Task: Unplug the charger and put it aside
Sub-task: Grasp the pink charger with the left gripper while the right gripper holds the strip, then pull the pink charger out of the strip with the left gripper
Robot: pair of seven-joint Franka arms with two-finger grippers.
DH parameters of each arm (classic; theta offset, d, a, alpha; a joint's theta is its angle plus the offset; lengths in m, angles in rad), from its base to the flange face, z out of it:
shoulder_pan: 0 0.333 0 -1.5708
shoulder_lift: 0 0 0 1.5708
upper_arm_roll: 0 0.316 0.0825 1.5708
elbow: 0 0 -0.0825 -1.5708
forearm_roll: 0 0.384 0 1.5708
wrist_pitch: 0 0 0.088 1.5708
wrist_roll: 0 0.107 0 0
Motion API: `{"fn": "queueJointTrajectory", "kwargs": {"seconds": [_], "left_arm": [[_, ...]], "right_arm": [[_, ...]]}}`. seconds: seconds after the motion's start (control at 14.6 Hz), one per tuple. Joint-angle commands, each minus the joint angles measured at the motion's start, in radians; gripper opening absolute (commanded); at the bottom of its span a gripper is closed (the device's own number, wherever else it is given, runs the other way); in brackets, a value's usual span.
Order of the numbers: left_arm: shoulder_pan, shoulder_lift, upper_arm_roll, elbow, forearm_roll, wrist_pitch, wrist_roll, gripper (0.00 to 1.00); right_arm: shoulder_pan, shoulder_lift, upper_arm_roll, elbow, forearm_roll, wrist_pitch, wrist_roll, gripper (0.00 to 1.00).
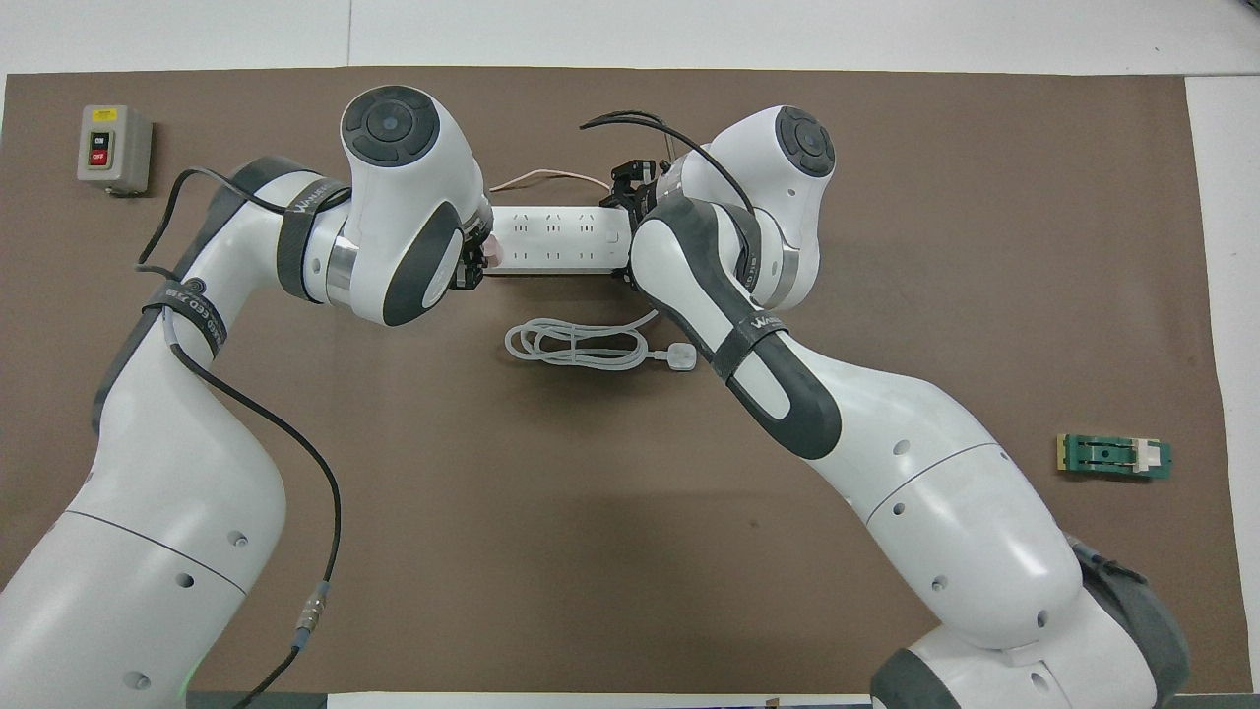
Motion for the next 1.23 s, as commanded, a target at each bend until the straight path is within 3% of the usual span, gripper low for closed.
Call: {"fn": "queueJointTrajectory", "kwargs": {"seconds": [0.0,0.41,0.68,0.75,0.82,0.89,1.16], "left_arm": [[0.046,-0.036,0.003,0.042,0.041,-0.097,0.0,0.0],[0.119,-0.147,0.003,0.05,0.03,-0.143,0.04,0.0],[0.244,-0.247,0.003,0.047,0.025,-0.324,0.349,0.0],[0.282,-0.261,0.003,0.047,0.025,-0.358,0.426,0.0],[0.312,-0.27,0.003,0.045,0.025,-0.378,0.483,0.0],[0.338,-0.281,0.003,0.045,0.025,-0.398,0.538,0.0],[0.467,-0.336,0.003,0.042,-0.027,-0.45,0.754,0.0]], "right_arm": [[-0.002,0.036,0.004,0.026,-0.02,0.009,-0.021,0.47],[-0.001,0.036,0.004,0.026,-0.021,0.009,-0.021,0.47],[-0.001,0.034,0.004,0.026,-0.026,0.006,-0.018,0.49],[0.001,0.034,0.004,0.026,-0.026,0.006,-0.015,0.57],[0.002,0.031,0.004,0.026,-0.024,0.005,-0.01,0.85],[0.004,0.024,0.004,0.026,-0.024,0.003,-0.009,1.0],[-0.02,-0.065,0.004,0.024,-0.024,-0.062,-0.004,1.0]]}}
